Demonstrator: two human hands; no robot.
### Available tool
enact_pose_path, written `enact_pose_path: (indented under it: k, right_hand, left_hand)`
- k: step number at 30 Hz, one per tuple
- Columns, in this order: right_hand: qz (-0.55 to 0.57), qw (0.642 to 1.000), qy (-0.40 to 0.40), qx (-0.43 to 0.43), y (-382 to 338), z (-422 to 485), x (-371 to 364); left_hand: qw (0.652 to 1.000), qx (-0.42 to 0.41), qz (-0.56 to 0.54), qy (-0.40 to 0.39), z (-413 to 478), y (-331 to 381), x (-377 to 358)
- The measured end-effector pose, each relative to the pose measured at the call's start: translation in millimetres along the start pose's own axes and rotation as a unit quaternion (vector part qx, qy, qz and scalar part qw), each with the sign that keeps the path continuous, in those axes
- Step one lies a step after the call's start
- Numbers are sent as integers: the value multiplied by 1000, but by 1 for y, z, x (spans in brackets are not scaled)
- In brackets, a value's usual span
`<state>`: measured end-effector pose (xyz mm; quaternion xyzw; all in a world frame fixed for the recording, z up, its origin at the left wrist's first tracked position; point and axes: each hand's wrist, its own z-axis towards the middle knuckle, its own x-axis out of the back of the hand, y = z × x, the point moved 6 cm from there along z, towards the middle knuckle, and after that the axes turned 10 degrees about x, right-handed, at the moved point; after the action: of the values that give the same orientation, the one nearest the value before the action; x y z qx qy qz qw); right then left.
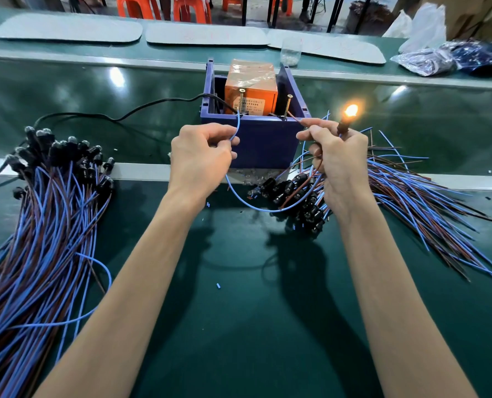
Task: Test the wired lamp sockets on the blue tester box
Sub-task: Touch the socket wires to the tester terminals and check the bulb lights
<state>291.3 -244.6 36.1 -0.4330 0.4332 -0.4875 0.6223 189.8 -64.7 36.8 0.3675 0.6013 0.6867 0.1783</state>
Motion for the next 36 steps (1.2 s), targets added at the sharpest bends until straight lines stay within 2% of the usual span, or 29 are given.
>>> enact_pose_path:
  k: [16, 20, 23, 27, 31, 33, 36]
  right_hand:
    - [4, 1000, -7, -5, -1, -1, 0]
    - [12, 999, -32, -14, -3, -1, -1]
    - [-6, 997, -68, -20, -6, -3, -5]
    - [-70, 989, -113, -57, -9, -3, -8]
    - [-174, 977, -94, -80, -11, 5, 4]
    - [-121, 985, -75, -93, -13, 7, 12]
    - [56, 993, -26, -99, -21, 7, 18]
  left_hand:
    - [1000, -1, -4, -9, -1, 0, -2]
    - [998, 12, -5, -55, -1, 1, -6]
    - [993, 8, 15, -120, -5, 3, -11]
    - [970, 2, 94, -226, -13, 2, -22]
    - [950, -11, 204, -237, -12, -1, -21]
    - [947, 5, 228, -226, -7, -7, -18]
    - [937, 30, 284, -202, 3, -19, -9]
